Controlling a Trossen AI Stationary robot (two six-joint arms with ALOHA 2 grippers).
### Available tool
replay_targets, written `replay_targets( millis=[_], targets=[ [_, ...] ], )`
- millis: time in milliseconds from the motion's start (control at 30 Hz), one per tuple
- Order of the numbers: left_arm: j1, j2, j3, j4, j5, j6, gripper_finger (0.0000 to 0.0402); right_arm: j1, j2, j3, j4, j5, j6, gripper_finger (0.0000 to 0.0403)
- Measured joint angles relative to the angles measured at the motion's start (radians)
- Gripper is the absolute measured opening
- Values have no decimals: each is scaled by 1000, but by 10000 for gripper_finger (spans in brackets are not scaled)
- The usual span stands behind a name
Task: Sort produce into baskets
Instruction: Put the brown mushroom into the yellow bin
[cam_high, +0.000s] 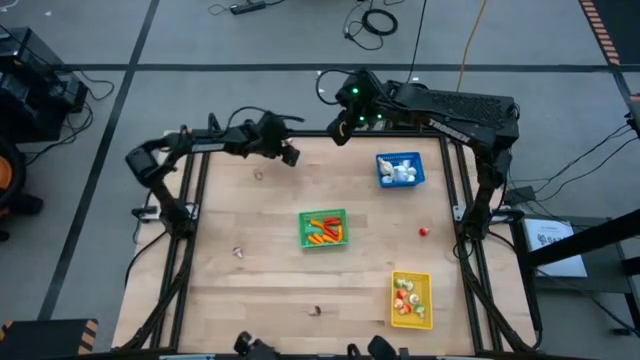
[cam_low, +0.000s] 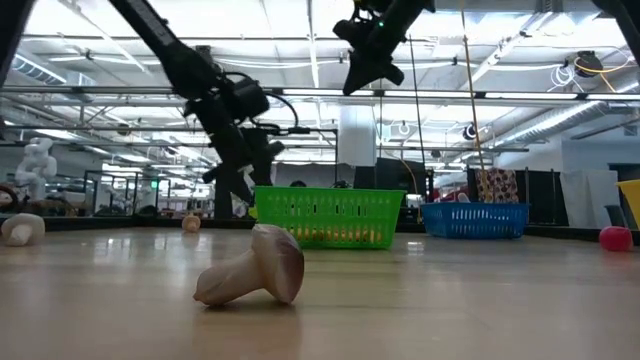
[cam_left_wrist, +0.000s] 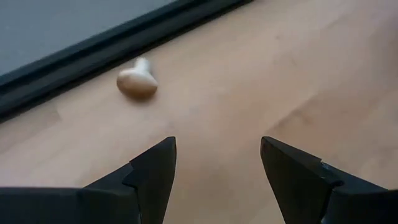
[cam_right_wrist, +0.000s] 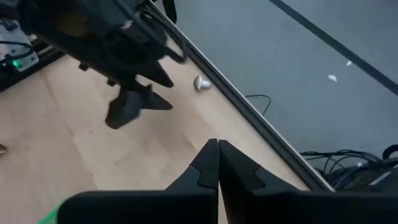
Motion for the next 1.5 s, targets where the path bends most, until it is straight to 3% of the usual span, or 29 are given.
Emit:
replay_targets(
  millis=[367, 533, 767, 867, 967, 1500],
  targets=[
    [2, 67, 63, -21, -169, 83, 242, -15, 13, -1, -4, -4, -70, 0],
    [29, 86, 69, 38, -149, 109, 242, -21, 11, -1, 18, -6, -70, 0],
    [81, 236, 140, 7, -67, 111, 242, -21, 11, -1, 24, -8, -64, 0],
    [85, 281, 166, 8, -78, 130, 242, -20, 11, -1, 18, -8, -62, 0],
    [75, 287, 175, 4, -127, 140, 242, -21, 11, -1, 4, -8, -72, 0],
    [86, 294, 184, 62, -144, 174, 237, -38, 11, -1, 7, -8, -83, 0]
  ],
)
